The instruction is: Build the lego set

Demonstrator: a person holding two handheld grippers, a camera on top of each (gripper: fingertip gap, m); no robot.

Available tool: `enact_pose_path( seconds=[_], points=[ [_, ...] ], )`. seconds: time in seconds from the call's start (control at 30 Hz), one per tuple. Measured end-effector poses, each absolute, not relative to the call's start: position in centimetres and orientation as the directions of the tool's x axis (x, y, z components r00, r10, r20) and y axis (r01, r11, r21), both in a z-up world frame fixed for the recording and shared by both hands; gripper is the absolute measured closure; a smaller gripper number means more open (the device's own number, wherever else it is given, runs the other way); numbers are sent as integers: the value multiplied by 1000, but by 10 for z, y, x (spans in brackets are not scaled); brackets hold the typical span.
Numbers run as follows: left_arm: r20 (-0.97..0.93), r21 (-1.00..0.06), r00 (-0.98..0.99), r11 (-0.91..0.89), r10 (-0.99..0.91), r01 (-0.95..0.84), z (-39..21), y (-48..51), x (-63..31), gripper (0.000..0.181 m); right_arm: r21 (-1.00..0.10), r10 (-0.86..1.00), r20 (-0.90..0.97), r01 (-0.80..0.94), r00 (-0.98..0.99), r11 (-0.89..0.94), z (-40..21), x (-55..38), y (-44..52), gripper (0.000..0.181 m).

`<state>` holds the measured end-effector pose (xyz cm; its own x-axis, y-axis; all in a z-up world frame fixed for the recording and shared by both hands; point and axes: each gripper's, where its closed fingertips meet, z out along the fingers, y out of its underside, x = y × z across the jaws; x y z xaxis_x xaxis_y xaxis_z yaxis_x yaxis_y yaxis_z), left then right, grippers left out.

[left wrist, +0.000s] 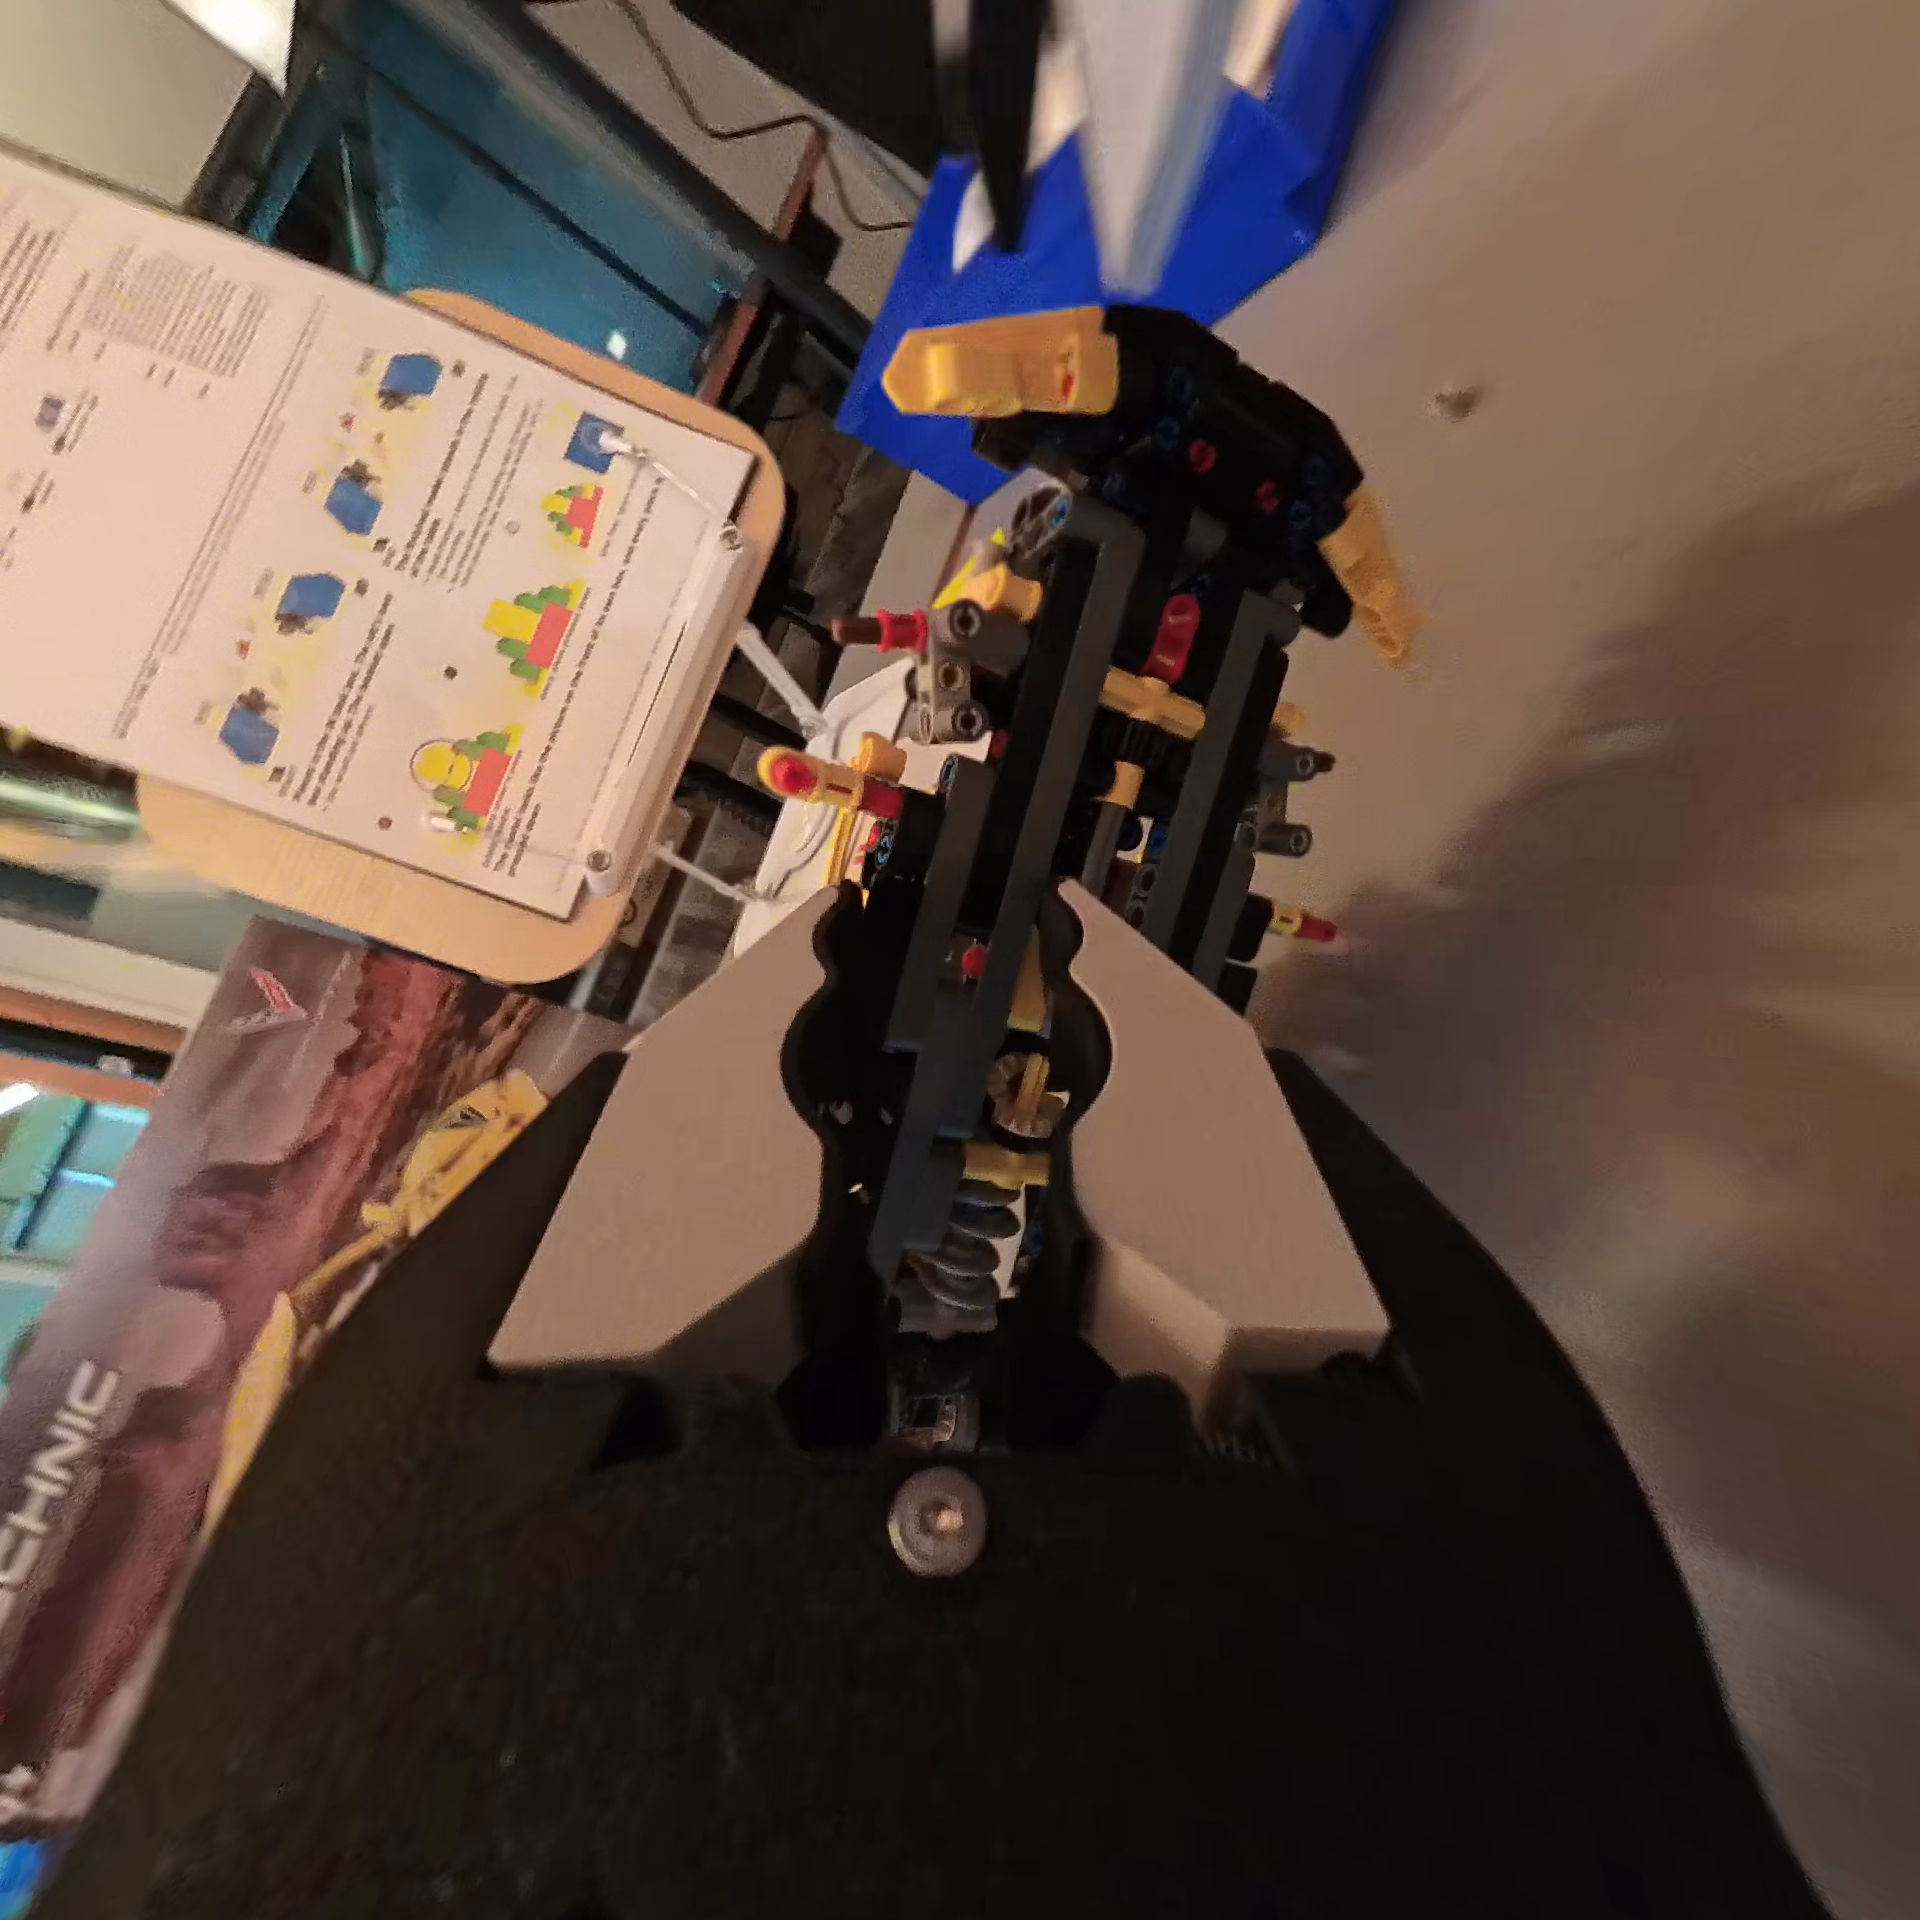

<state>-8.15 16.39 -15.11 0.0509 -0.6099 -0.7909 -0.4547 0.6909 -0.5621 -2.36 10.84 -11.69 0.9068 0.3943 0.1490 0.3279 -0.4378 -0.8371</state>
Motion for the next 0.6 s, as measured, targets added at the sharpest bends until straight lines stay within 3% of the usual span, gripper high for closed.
enact_pose_path(
  seconds=[0.13, 0.23, 0.3, 0.37, 0.47, 0.53, 0.6],
  points=[
    [-707, -681, 172, 596, -686, -425, -129, 176, -84, 148, -962, 340, -174, -86, 924, -258, -113, -65, 98, 138],
    [-625, -767, 263, 517, -735, -379, -110, 184, -86, 148, -935, 327, -346, -295, 880, -197, -125, -97, 115, 130],
    [-521, -844, 322, 423, -790, -328, -101, 189, -88, 148, -918, 301, -391, -392, 870, -61, -107, -93, 128, 129],
    [-395, -910, 358, 308, -846, -278, -98, 193, -90, 148, -898, 292, -415, -439, 862, 20, -92, -82, 135, 127],
    [-267, -956, 388, 192, -882, -221, -97, 199, -94, 148, -938, 203, -334, -347, 921, 30, -99, -65, 139, 135],
    [-192, -975, 400, 127, -896, -182, -97, 201, -97, 148, -935, 183, -351, -355, 918, -11, -110, -55, 144, 133],
    [-128, -988, 400, 81, -908, -133, -97, 200, -101, 149, -900, 282, -434, -423, 856, -101, -119, -62, 151, 136]
  ],
)
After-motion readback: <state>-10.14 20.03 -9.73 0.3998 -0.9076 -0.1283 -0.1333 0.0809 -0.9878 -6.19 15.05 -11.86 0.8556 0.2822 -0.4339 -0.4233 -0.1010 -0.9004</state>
